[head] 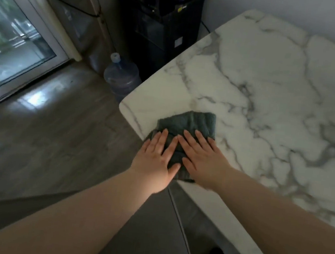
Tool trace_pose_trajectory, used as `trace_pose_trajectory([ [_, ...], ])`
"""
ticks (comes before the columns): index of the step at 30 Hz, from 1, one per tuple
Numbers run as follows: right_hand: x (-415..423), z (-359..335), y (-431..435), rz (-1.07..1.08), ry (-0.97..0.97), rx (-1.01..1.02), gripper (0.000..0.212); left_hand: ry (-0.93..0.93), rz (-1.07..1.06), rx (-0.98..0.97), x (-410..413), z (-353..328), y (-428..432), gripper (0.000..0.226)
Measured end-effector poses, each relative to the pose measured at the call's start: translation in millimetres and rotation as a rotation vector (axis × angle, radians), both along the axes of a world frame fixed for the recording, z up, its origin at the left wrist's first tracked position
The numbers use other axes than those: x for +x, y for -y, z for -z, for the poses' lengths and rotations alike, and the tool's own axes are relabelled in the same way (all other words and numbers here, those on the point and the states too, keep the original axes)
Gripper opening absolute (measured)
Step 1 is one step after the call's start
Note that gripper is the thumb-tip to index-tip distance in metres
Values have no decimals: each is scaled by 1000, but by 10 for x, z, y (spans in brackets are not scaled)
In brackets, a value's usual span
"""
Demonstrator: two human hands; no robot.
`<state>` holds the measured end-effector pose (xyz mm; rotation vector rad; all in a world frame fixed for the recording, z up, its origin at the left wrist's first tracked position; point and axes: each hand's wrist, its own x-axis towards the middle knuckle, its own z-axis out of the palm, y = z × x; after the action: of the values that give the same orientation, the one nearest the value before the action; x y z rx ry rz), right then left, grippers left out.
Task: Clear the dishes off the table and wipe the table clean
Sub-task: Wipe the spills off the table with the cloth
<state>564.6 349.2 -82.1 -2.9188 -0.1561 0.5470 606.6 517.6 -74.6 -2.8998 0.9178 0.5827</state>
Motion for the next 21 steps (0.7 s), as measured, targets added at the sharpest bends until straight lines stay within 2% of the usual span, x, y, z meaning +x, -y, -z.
trace_pose_trajectory([
  [5,-1301,-36,461,236,-72,-68,62,-104,275,-68,-878,-4,547,77],
  [8,-1557,-124,730,287,-81,-17,64,-112,367,-61,-1001,47,840,76],
  [16,-874,-39,1506,338,11,-20,76,-79,353,-19,-244,56,1697,74],
  [21,-84,29,2245,358,22,-38,63,-41,272,-23,433,107,2470,73],
])
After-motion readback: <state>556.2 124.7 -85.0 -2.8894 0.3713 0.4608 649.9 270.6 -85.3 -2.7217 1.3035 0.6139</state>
